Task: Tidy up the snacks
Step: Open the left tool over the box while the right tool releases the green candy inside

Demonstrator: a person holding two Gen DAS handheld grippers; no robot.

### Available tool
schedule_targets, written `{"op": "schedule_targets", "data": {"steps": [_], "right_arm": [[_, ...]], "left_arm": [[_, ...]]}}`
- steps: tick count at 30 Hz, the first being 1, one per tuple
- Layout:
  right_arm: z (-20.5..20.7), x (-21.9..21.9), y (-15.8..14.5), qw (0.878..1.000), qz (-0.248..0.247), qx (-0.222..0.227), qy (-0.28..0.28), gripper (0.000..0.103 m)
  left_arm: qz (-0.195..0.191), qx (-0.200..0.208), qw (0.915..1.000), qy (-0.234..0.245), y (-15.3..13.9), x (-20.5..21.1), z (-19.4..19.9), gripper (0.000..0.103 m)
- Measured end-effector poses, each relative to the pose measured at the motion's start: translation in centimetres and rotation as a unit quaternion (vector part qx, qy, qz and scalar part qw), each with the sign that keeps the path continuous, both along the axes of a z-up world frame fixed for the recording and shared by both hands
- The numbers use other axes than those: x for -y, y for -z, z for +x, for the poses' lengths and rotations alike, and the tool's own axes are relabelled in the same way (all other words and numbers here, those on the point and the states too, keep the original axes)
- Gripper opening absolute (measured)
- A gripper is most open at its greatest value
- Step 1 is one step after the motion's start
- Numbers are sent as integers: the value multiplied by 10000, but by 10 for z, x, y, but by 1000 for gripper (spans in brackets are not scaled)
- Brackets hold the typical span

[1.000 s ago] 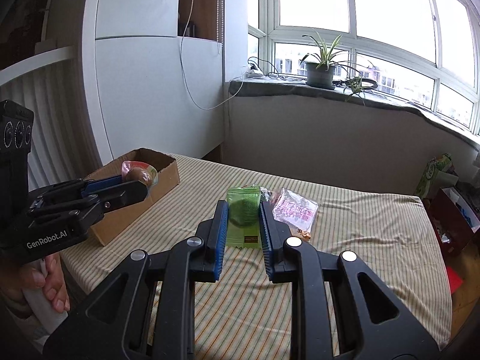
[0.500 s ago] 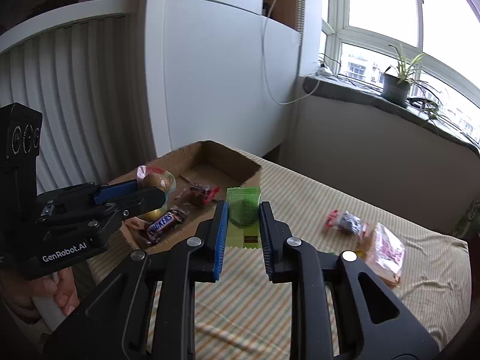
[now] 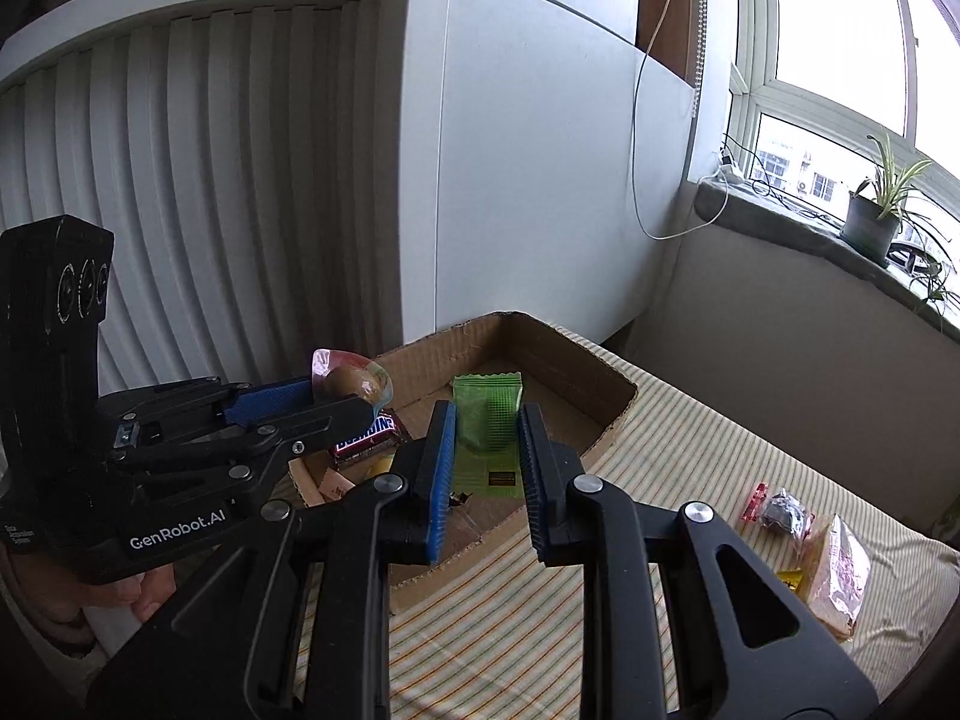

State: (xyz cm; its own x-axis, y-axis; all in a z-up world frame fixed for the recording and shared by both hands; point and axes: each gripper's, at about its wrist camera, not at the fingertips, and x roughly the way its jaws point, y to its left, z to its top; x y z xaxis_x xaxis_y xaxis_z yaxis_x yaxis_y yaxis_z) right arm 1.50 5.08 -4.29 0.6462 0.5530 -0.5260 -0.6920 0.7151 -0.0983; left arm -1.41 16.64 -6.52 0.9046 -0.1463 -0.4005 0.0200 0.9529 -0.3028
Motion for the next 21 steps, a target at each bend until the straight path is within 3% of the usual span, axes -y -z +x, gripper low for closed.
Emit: {"op": "schedule_targets", "data": {"steps": [15, 16, 18, 21], "right_arm": [[45, -34, 29, 9989, -79, -363, -283, 25], [49, -35, 31, 9987, -102, -397, -288, 32], [53, -34, 34, 9988, -70, -410, -247, 40], [57, -30, 36, 9989, -29, -424, -173, 41]], "left_arm": [[-72, -352, 9992, -164, 19, -20, 24, 30], [-72, -390, 9990, -184, 20, -21, 26, 34], [-53, -356, 9988, -346, 20, -26, 26, 70], [-122, -296, 9982, -509, 18, -35, 26, 73]]}}
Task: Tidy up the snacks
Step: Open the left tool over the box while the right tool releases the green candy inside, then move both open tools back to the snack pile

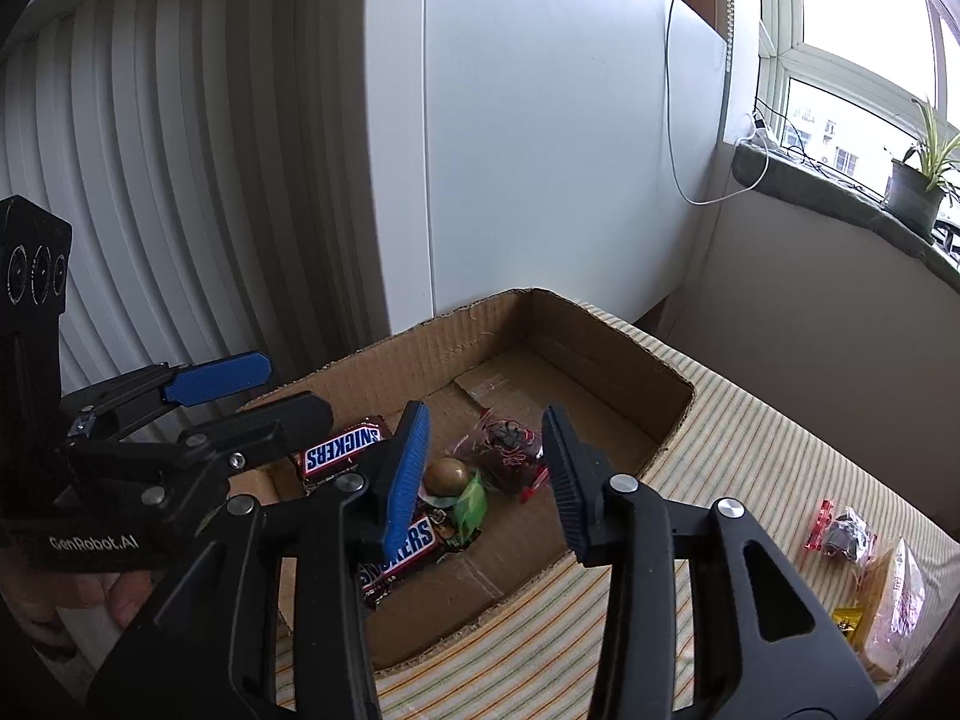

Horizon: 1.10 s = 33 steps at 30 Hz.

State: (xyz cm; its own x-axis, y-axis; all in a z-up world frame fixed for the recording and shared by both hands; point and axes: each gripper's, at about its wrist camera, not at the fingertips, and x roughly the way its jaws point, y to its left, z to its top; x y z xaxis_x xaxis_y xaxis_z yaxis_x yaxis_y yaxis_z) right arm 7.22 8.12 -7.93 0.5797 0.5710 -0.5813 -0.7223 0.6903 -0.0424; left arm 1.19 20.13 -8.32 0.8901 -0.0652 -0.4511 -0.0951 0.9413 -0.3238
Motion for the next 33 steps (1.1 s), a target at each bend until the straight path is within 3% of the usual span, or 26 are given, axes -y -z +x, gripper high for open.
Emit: {"op": "schedule_targets", "data": {"steps": [22, 33], "right_arm": [[-24, 19, -19, 9996, 198, 205, 6, 41], [-28, 84, -15, 9975, 534, 114, 455, 41]], "left_arm": [[128, 174, 9996, -190, -18, 0, -19, 73], [442, 162, 9989, 39, -31, 38, -15, 73]]}}
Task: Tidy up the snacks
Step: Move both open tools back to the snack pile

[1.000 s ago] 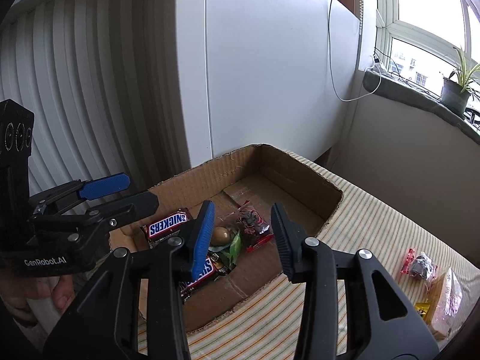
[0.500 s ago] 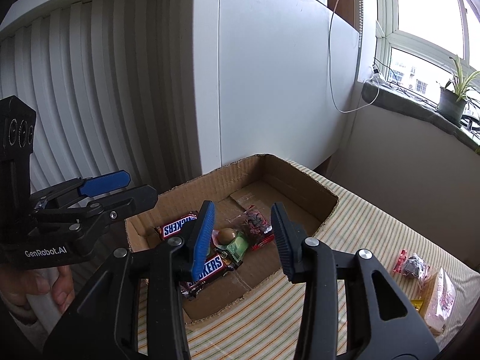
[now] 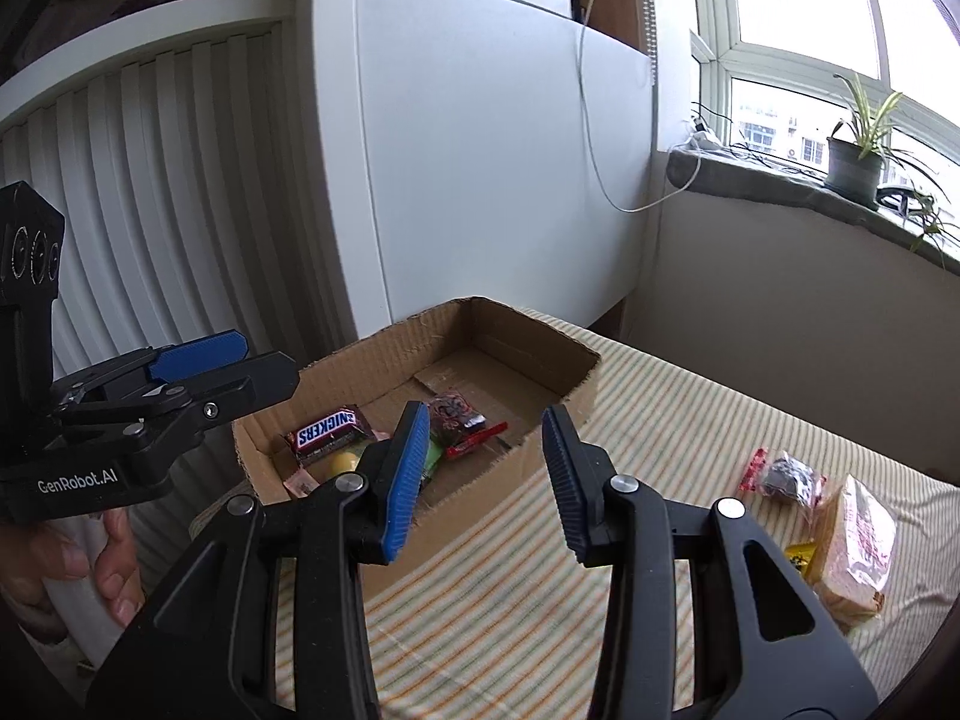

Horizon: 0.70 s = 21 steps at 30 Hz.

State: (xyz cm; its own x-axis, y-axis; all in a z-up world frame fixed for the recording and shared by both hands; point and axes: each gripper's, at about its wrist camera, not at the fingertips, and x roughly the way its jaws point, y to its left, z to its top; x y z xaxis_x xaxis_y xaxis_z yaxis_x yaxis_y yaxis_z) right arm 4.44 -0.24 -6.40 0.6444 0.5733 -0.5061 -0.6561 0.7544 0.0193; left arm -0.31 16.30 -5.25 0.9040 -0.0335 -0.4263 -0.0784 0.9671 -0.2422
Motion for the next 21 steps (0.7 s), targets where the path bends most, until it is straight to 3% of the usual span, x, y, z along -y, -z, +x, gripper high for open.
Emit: {"op": "schedule_targets", "data": {"steps": [4, 14, 21], "right_arm": [[2, 49, 5, 9989, 189, -62, 414, 52], [-3, 195, 18, 9846, 430, -221, 1679, 52], [-11, 243, 17, 9765, 467, -215, 2093, 52]], "left_arm": [[185, -65, 9995, 242, -4, 33, 8, 73], [565, -145, 9913, 1177, -10, 142, 31, 73], [785, -138, 9806, 1791, -9, 196, 34, 73]]}}
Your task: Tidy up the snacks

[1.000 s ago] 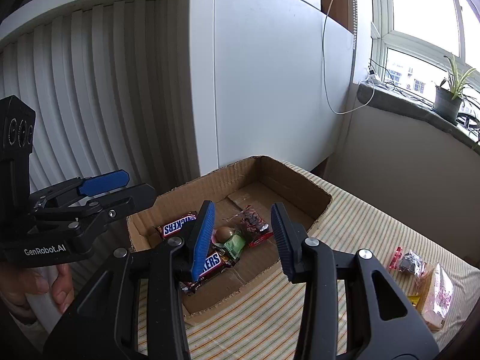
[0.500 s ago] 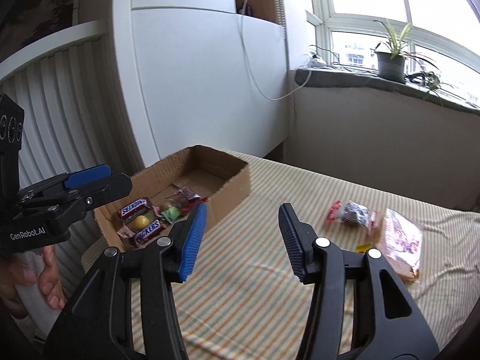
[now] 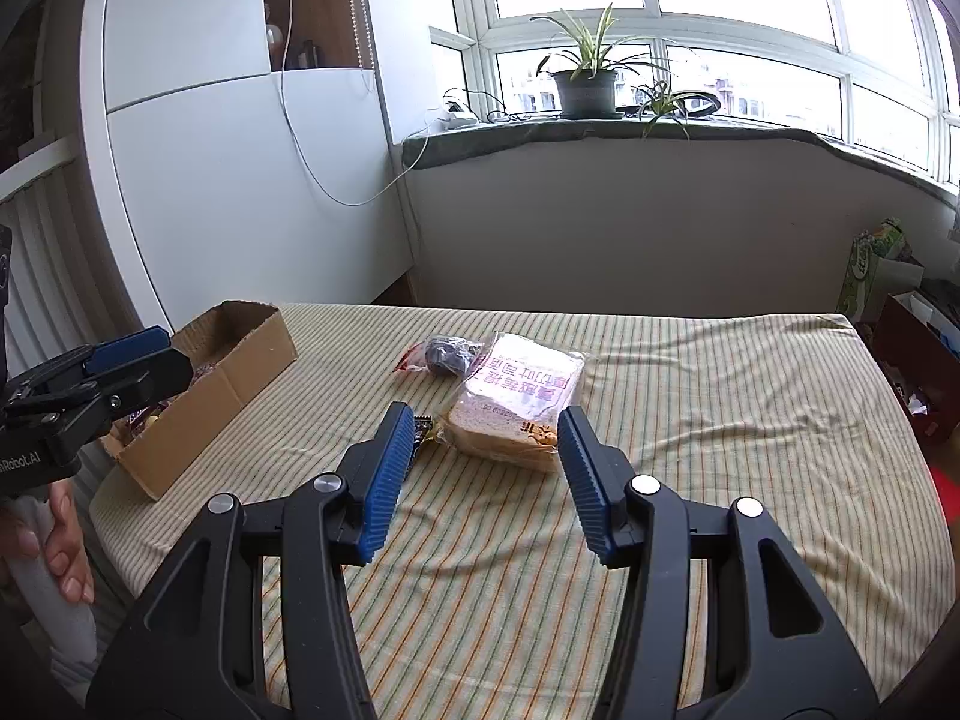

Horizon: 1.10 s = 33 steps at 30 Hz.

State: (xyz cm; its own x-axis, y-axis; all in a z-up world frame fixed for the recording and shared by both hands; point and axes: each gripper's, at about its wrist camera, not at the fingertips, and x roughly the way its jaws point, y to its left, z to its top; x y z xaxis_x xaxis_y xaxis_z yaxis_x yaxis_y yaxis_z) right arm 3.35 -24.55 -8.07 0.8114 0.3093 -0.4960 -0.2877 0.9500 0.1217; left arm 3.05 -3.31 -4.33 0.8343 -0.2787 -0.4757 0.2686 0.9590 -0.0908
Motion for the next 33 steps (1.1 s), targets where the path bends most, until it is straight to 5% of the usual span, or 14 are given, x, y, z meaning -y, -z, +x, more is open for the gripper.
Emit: {"op": "schedule_targets", "data": {"steps": [12, 21, 27, 30, 33], "right_arm": [[7, -21, 6, 9997, -76, -74, -198, 60], [33, -42, 41, 9964, -345, -667, -396, 61], [45, -63, 87, 9853, -805, -1378, -604, 61], [43, -75, 93, 9819, -1042, -1397, -747, 73], [49, -85, 93, 9790, -1191, -1409, -870, 75]], "left_arm": [[-36, -96, 9999, -68, 1, -4, 8, 73], [-27, -420, 9991, 63, 21, 2, 39, 76], [-266, -1454, 9890, -111, 74, -3, 75, 76], [-474, -2049, 9773, -260, 102, -9, 84, 76], [-548, -2109, 9755, -293, 110, -11, 87, 76]]}}
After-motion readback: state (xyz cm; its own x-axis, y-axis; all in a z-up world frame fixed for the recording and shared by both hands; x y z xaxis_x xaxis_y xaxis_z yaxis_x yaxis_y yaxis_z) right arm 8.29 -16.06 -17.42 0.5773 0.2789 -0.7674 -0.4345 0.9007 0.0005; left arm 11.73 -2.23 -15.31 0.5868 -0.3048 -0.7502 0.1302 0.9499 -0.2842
